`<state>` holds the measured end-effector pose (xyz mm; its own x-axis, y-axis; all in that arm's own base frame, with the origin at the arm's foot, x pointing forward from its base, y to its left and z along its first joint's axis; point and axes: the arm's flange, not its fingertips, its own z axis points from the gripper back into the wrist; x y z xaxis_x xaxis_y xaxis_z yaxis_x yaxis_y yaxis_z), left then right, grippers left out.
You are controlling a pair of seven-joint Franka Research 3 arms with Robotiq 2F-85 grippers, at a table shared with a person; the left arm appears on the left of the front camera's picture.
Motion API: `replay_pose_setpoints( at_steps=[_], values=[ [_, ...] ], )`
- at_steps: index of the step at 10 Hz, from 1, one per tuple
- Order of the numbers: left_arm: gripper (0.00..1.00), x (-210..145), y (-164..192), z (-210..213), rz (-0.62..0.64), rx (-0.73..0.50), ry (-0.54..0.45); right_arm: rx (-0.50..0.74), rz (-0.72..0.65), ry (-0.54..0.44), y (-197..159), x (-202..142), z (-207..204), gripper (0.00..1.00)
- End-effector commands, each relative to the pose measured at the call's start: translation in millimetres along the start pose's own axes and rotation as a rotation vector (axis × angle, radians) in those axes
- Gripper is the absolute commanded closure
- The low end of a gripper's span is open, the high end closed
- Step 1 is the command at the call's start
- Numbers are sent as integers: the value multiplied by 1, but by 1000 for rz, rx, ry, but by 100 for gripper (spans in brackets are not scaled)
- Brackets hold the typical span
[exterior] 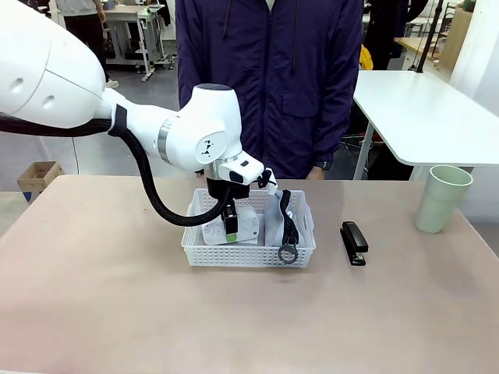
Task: Efficiently arrange items inside the basket to fit them all.
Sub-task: Pick up the Digital clock and place it inside the Organizing basket.
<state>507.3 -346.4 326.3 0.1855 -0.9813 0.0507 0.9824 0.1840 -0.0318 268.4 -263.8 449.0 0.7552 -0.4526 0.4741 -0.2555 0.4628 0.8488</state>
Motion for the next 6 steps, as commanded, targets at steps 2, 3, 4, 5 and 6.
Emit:
replay_pose_setpoints(
  at_steps=[2, 3, 4, 5, 6],
  values=[
    [0, 3, 1, 0, -9, 10, 17, 19, 29, -18, 0, 3, 0, 0],
    [0, 3, 2, 1, -13, 10, 20, 19, 29, -18, 0, 3, 0, 0],
    [0, 2, 1, 1, -17, 12, 17, 19, 29, -18, 0, 3, 0, 0],
    [0, 0, -1, 3, -18, 20, 3, 19, 29, -18, 0, 3, 0, 0],
    [0, -4, -7, 12, -16, 57, -15, 19, 29, -18, 0, 3, 0, 0]
  ],
)
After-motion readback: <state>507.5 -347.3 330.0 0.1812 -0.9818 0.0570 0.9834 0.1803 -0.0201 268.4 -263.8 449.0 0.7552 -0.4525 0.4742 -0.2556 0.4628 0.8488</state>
